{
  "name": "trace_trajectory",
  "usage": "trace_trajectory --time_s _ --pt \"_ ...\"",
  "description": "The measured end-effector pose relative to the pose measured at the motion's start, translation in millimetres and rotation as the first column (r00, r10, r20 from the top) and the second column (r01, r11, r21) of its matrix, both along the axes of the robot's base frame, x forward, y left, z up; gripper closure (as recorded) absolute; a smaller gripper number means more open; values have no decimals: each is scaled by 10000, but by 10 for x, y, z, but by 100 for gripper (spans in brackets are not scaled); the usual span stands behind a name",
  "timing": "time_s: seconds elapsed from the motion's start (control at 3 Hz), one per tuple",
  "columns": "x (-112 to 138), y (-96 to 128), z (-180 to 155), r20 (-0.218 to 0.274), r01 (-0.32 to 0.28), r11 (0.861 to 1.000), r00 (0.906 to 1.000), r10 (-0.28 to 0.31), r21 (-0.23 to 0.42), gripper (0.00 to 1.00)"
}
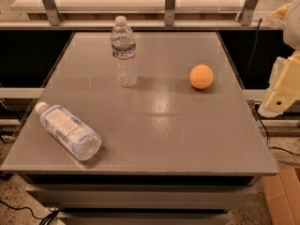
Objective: Knock water bottle over
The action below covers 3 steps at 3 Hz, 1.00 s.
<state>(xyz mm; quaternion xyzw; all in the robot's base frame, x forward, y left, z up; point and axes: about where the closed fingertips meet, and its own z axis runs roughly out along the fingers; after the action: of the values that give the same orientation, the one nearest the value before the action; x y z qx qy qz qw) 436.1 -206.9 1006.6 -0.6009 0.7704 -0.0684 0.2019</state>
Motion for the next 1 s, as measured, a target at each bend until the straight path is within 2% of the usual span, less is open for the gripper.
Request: trace_trajectory --time_s 0.67,1.0 --pt "38 43 19 -51 -41 9997 10000 43 258 0" --pt "194 277 60 -9 -318 9943 9995 321 1018 0"
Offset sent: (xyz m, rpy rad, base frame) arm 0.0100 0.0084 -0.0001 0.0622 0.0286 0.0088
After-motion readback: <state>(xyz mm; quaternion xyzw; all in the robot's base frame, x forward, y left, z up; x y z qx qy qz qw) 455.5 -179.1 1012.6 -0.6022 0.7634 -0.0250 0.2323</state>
